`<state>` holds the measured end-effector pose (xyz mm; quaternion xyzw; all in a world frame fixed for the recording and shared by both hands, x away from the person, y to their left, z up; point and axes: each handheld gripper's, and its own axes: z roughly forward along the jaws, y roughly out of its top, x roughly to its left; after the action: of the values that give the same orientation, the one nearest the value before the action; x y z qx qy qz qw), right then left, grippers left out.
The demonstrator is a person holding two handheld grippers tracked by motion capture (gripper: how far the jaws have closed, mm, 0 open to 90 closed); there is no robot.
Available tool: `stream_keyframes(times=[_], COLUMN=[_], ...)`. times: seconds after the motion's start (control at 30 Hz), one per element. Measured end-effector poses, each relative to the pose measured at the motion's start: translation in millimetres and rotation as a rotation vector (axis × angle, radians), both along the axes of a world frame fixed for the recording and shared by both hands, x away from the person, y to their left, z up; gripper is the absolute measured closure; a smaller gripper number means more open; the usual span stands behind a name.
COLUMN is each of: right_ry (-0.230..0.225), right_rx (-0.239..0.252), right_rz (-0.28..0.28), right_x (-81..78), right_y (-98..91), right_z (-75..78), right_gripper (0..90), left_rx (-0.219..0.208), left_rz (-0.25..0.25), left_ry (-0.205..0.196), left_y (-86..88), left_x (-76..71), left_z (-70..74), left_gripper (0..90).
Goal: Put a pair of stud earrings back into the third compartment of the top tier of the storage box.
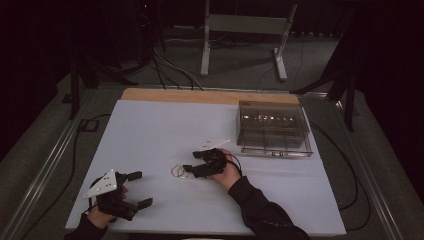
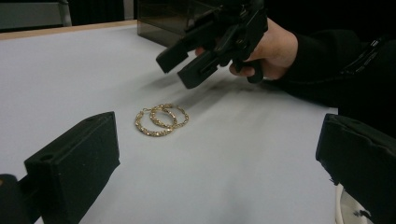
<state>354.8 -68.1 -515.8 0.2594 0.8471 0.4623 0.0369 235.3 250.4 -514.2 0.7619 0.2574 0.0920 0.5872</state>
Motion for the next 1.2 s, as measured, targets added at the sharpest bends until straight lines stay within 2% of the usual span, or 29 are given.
stream_keyframes(times=[0.1,0.27,0.43,0.5,0.7,0.9,0.93,1.07,1.1,1.13,1.2], right_ry=[0.013,0.005,0.007,0.005,-0.002,-0.047,-0.079,-0.081,-0.081,-0.058,-0.056], right_rx=[0.002,-0.011,-0.022,-0.041,-0.126,-0.177,-0.205,-0.215,-0.215,-0.209,-0.208], right_rz=[0.021,0.07,0.102,0.113,0.103,0.137,0.134,0.112,0.112,0.101,0.099], right_x=[-0.4,-6.6,-11.9,-13.4,-15.0,-20.6,-22.6,-22.1,-22.1,-20.8,-20.9], right_y=[5.6,19.8,37.3,43.9,56.0,62.9,65.5,66.2,66.2,66.4,66.5], right_z=[-1.2,-0.4,-1.1,-2.7,-11.9,-13.7,-13.5,-13.3,-13.3,-13.0,-12.2], right_gripper=[44.5,54.3,56.6,59.5,67.1,73.2,77.3,85.9,85.9,86.6,86.8], left_rx=[0.006,0.007,0.004,0.005,0.002,0.004,0.001,0.005,0.005,0.005,0.007], left_rz=[-0.003,-0.004,-0.002,-0.003,-0.004,-0.005,-0.003,-0.006,-0.006,-0.006,-0.01], left_ry=[0.0,0.002,0.001,-0.001,0.0,0.0,0.002,0.004,0.004,0.004,0.003], left_y=[-0.4,-0.3,0.0,0.0,0.4,0.3,0.2,-0.4,-0.4,-0.4,-0.5], left_x=[0.0,-0.1,-0.1,-0.1,0.1,0.1,0.1,0.3,0.3,0.2,-0.1], left_z=[-0.4,-0.7,-0.6,-0.4,-0.5,-0.6,-0.7,-1.0,-1.0,-1.1,-1.1], left_gripper=[0.5,0.5,0.5,0.5,0.5,0.5,0.5,0.5,0.5,0.6,0.5])
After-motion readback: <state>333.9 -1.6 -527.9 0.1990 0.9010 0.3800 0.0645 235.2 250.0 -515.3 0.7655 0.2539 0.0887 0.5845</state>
